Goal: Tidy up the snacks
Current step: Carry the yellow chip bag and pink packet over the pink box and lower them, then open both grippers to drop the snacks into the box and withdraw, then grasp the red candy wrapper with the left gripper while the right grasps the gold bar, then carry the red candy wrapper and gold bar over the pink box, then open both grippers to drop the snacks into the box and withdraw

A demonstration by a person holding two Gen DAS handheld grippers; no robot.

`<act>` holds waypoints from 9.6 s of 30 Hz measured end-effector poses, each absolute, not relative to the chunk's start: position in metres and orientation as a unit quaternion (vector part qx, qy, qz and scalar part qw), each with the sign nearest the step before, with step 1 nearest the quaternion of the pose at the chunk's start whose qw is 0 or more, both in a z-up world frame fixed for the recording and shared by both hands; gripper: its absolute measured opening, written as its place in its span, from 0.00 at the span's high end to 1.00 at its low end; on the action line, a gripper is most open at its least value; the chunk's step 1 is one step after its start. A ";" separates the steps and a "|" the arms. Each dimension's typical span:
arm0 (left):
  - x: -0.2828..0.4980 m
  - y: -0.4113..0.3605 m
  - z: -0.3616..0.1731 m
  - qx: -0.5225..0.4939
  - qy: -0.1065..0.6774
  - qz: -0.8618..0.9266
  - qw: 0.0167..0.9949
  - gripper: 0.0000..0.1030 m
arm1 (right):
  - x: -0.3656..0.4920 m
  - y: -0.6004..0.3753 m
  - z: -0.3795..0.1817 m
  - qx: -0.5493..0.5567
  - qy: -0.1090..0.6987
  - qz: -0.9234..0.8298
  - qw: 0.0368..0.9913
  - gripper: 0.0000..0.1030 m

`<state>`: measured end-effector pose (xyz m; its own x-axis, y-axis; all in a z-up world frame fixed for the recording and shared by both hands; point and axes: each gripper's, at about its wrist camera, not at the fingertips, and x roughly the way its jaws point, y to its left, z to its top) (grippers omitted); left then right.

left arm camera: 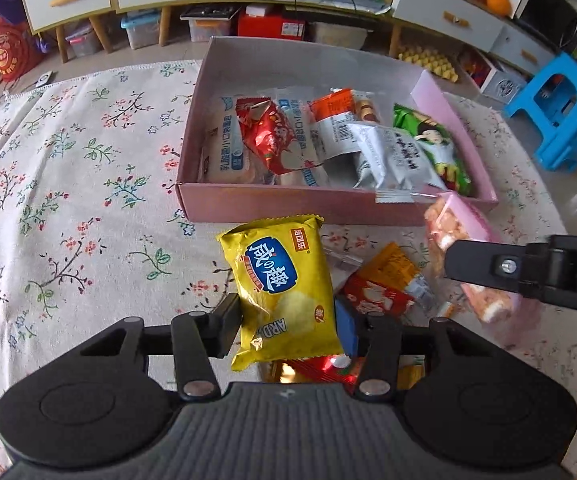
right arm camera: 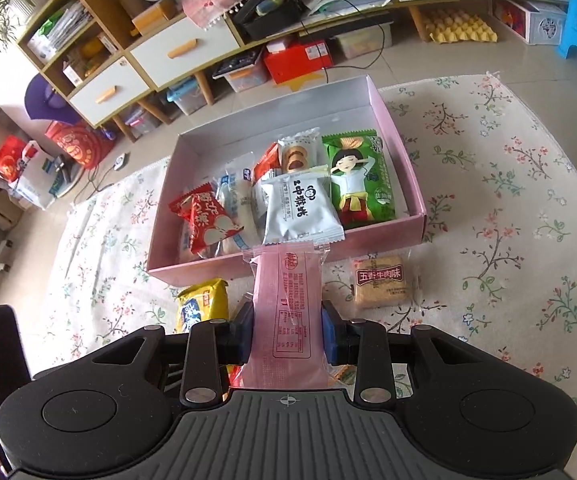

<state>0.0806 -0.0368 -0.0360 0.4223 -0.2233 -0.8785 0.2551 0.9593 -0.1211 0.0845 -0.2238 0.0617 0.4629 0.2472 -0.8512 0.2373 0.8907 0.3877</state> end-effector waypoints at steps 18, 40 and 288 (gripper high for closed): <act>0.113 -0.023 0.004 -0.099 0.442 -0.148 0.879 0.56 | 0.107 -0.246 0.072 0.212 0.443 -0.077 0.868 0.69; 0.144 -0.029 -0.012 -0.146 0.425 -0.140 0.882 0.56 | 0.159 -0.249 0.034 0.216 0.420 -0.059 0.879 0.69; 0.127 -0.032 0.021 -0.031 0.403 -0.068 0.912 0.59 | 0.146 -0.260 0.070 0.210 0.417 -0.002 0.884 0.60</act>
<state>0.1273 -0.0319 0.0206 0.6661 -0.1496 -0.7307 0.1003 0.9887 -0.1111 0.1457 -0.2604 0.0702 0.6518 0.1724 -0.7386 0.1786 0.9115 0.3705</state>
